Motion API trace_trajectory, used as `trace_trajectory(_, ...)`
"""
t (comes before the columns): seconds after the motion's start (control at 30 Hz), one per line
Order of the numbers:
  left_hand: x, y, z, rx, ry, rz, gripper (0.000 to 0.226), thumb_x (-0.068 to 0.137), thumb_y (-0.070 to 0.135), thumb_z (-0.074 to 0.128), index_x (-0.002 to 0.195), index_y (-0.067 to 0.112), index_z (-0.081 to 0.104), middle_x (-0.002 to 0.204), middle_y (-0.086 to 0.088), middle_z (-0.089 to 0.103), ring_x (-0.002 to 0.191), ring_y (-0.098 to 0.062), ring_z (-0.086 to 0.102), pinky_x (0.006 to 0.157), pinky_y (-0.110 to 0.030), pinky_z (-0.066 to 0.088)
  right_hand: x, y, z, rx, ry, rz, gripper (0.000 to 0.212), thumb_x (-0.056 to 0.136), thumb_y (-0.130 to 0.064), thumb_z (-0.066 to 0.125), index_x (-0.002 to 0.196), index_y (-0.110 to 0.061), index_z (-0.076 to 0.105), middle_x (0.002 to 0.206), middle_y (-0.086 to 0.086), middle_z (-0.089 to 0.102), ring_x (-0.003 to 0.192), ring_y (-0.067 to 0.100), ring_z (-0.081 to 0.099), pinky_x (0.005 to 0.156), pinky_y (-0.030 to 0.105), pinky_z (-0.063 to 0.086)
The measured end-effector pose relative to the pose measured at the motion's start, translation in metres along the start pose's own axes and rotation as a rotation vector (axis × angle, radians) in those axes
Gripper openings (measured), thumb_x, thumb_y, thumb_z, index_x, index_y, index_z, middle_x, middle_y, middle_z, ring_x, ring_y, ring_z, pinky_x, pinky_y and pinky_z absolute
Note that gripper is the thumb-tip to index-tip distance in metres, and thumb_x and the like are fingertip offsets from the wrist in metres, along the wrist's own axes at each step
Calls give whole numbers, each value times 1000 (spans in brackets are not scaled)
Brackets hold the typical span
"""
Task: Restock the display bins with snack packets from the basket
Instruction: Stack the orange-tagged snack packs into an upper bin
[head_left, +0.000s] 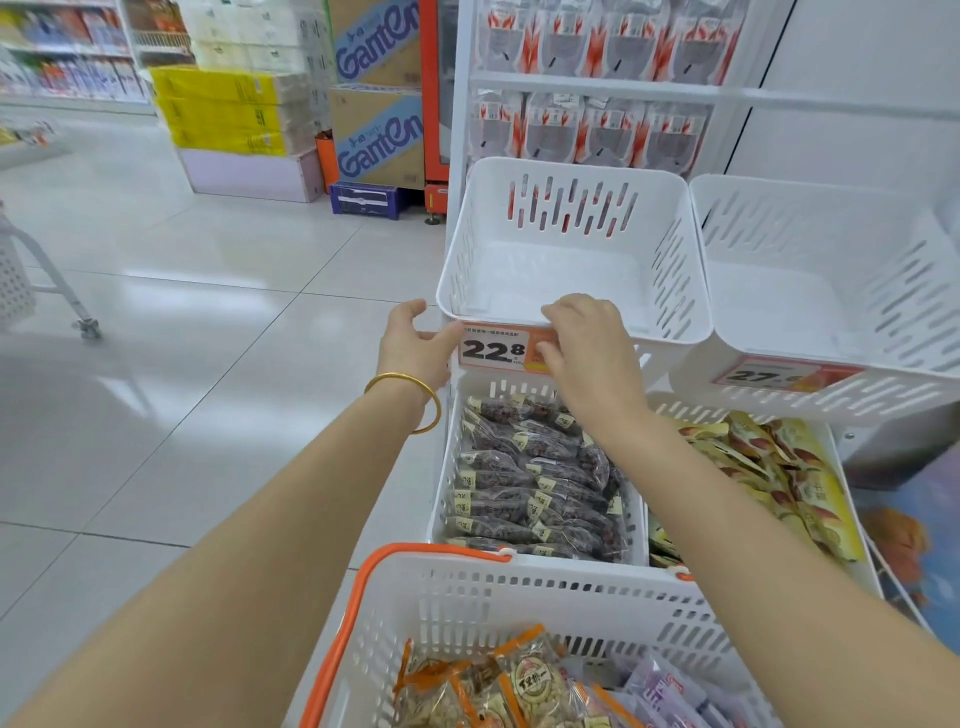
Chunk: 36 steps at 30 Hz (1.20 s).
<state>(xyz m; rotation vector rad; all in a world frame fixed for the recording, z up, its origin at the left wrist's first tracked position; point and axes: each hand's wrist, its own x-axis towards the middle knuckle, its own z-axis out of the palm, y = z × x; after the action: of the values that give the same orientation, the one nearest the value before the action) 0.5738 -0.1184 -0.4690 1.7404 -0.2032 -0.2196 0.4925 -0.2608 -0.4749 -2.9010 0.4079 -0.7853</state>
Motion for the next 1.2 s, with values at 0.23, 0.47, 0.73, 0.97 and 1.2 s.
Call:
trace_trajectory(0.23, -73, -39, -32, 415, -267, -44, 35, 91, 13, 54, 125, 10, 48, 99, -7, 58, 91, -28, 62, 85, -42, 53, -115, -4, 1, 235, -30, -25, 28, 93, -11, 53, 120, -12, 61, 115, 4, 61, 108, 22, 54, 91, 30, 41)
trace_trajectory(0.47, -150, -132, -36, 951, -659, -97, 34, 92, 18, 54, 126, 13, 53, 124, -6, 54, 108, -22, 55, 85, -26, 43, -266, 12, 79, 315, -650, 384, 18, 92, -21, 55, 106, -16, 65, 105, -1, 66, 100, 20, 61, 74, 29, 45)
trace_trajectory(0.73, -150, -215, -13, 1199, -712, -135, 40, 94, 20, 50, 132, 10, 46, 128, -10, 53, 113, -27, 53, 93, -34, 44, -296, 30, 96, -10, -817, 508, 46, 82, -44, 69, 109, -9, 54, 111, 7, 62, 103, 27, 58, 78, 35, 49)
trace_trajectory(0.97, -153, -247, 0, 1196, -695, -247, 60, 81, 26, 70, 127, 2, 40, 115, -12, 48, 96, -26, 56, 85, -34, 48, -274, 42, 74, 763, -664, 712, 21, 85, -11, 68, 102, -15, 55, 99, 0, 59, 90, 18, 58, 73, 31, 47)
trace_trajectory(1.2, -165, -243, -8, 1366, -761, -193, 74, 78, 9, 73, 134, 1, 27, 142, -22, 26, 110, -33, 53, 86, -34, 47, -280, 40, 67, 998, -656, 852, 22, 84, -7, 68, 105, -13, 61, 106, -2, 66, 93, 13, 63, 87, 34, 52)
